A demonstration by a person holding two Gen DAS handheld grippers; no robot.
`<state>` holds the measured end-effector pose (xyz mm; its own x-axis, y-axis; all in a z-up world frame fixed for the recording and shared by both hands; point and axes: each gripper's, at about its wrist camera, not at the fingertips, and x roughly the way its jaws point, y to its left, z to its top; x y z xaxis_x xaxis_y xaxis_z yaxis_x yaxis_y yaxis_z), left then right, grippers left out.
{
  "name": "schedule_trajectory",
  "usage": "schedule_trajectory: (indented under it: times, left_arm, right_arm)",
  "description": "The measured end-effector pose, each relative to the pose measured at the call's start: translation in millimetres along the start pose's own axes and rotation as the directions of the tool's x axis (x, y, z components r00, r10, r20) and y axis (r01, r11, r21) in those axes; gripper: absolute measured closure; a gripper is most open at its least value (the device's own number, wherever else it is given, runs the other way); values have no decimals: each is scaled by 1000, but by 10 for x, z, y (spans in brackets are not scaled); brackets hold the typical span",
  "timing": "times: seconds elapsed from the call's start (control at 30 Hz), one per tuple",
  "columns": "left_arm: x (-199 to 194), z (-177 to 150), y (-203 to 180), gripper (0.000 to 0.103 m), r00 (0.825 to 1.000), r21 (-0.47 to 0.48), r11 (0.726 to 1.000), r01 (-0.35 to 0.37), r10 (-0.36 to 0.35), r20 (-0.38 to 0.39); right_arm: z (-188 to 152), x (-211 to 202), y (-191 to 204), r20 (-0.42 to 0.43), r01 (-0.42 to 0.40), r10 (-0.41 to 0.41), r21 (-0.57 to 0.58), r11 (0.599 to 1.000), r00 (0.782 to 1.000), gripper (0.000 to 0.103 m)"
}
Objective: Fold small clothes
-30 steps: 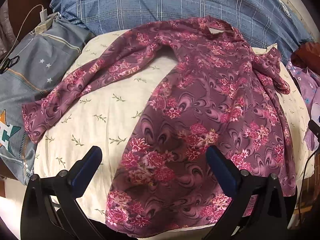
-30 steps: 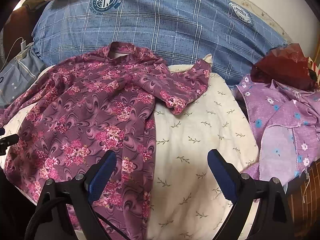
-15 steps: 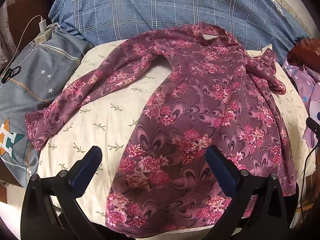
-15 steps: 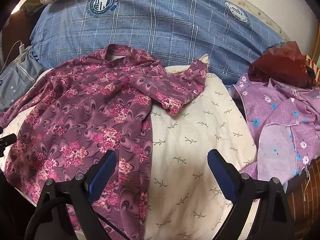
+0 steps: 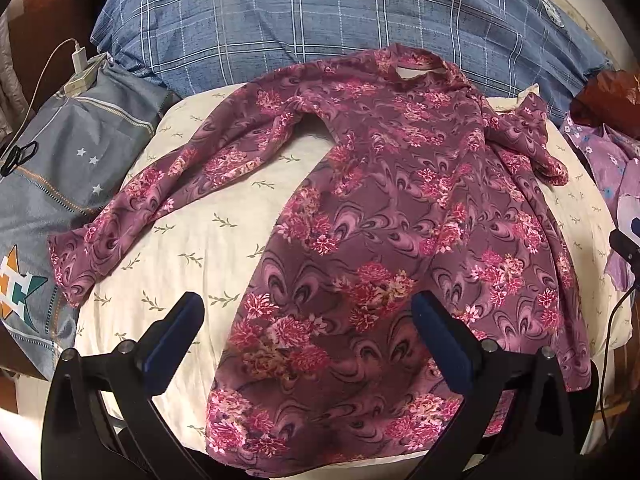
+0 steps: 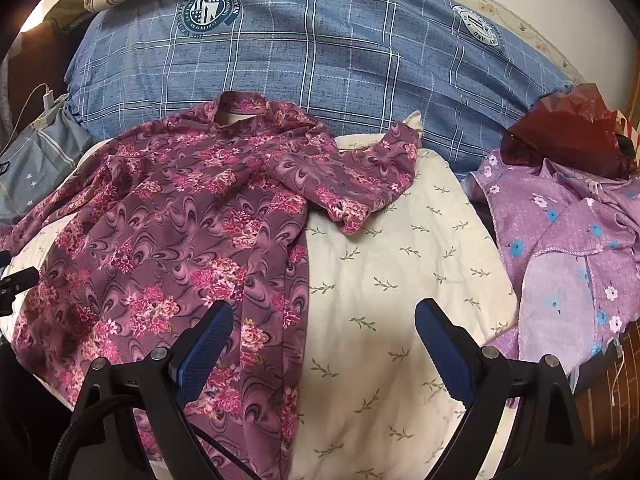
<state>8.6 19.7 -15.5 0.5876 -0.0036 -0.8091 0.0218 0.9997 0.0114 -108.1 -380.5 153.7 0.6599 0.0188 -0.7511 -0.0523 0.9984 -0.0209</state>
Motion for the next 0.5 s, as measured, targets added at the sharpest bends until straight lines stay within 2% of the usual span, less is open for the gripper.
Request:
schedule_trajectory:
  times: [0.27, 0.5]
  left_arm:
    - [5, -24, -103, 0, 1000, 54, 998, 9, -9, -2]
    - [-27, -47, -151, 0, 1000, 117, 993, 25, -26, 4]
  right_arm:
    - [-4, 68, -51, -14, -12, 12, 1, 1000, 1000, 10]
    - [-15, 184, -42, -55, 9, -11, -38, 999, 998, 10]
